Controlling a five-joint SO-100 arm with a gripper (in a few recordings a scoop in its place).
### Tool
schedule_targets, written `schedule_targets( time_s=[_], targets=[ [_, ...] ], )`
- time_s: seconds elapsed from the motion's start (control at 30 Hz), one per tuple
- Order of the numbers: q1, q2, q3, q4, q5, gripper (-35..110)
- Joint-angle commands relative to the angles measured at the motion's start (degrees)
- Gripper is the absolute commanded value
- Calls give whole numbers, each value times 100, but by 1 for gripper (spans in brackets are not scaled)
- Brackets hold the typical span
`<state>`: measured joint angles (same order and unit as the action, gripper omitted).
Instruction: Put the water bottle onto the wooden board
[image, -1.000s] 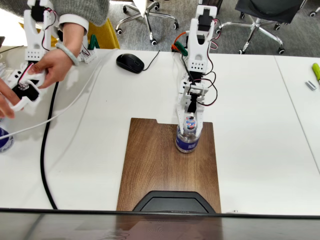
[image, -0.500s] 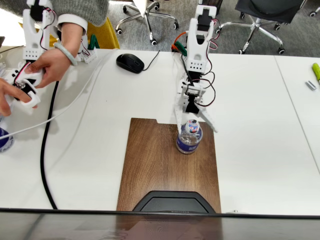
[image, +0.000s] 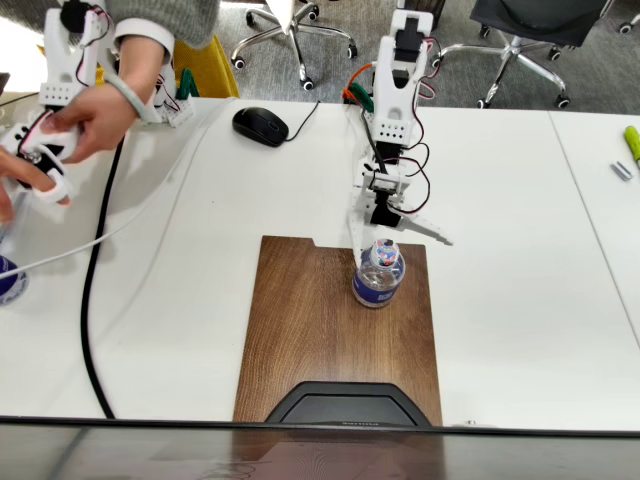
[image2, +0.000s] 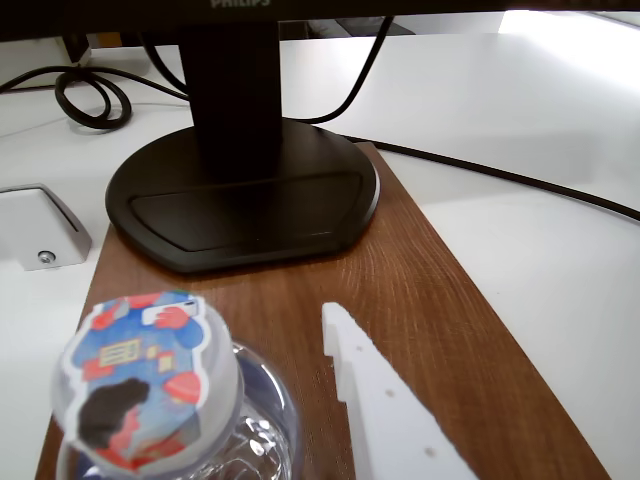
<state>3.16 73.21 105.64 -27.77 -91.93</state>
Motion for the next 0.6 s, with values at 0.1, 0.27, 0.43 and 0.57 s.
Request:
schedule_targets(
  time_s=[0.1,0.27,0.43,0.57],
  targets=[
    [53,1846,703,668,18,73],
    [0,2813,1143,1151,97,73],
    [-18,3604,1986,1134,88,73],
    [-70,4236,2654,1143,79,73]
  ],
)
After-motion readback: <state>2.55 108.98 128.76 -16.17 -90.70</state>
